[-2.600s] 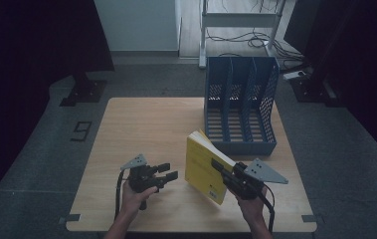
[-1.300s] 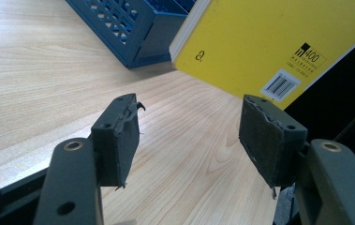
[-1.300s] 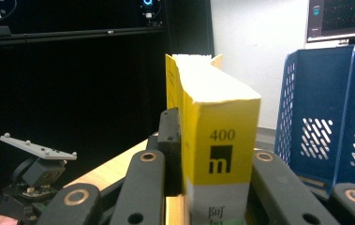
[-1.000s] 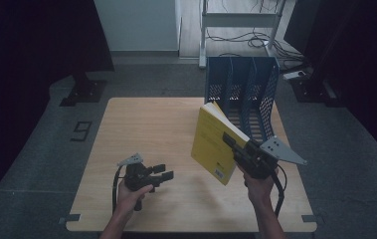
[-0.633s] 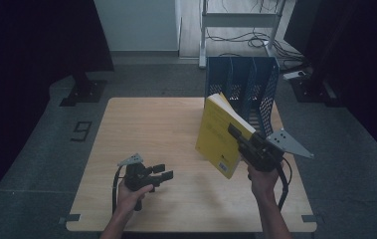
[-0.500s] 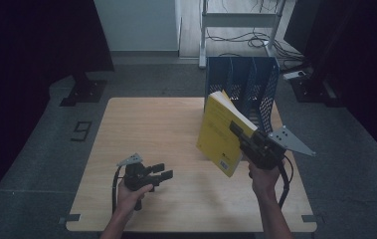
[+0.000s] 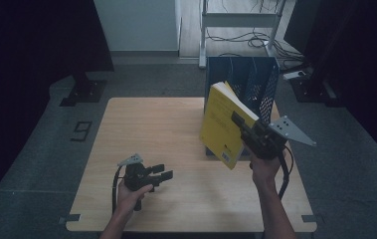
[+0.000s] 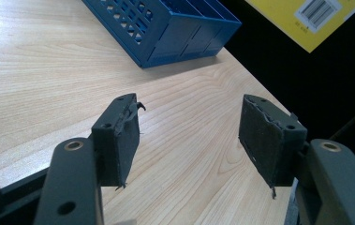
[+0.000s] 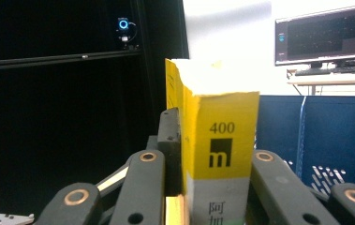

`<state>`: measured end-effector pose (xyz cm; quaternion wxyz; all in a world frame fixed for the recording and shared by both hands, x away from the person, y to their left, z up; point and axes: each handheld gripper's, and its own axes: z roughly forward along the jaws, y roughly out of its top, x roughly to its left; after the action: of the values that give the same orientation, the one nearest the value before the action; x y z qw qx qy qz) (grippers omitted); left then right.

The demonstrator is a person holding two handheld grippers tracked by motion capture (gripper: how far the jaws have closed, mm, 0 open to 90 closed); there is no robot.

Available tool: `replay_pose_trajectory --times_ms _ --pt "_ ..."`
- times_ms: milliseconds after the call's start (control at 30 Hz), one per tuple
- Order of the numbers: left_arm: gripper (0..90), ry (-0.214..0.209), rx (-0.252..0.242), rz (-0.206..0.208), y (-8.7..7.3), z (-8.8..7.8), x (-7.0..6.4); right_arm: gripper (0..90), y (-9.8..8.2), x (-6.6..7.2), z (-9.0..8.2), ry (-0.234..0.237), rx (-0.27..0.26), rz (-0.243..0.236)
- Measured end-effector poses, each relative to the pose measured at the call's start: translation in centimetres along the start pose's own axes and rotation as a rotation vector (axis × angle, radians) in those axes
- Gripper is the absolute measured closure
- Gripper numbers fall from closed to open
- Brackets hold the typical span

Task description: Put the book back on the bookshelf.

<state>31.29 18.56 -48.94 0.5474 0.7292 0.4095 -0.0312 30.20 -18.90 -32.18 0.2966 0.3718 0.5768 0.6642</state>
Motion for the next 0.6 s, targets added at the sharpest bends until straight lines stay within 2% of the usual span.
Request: replay_pose_trajectory --times_ms 333,600 --pt "38.1 -0.003 0.001 -0.001 0.0 0.0 0.0 74.8 0.3 -0.7 0.3 -0.025 -0.006 0.004" --pt "38.1 0.001 -0.002 -0.005 0.0 -0.2 0.2 74.7 0.3 -1.7 1.4 -0.054 -0.002 -0.003"
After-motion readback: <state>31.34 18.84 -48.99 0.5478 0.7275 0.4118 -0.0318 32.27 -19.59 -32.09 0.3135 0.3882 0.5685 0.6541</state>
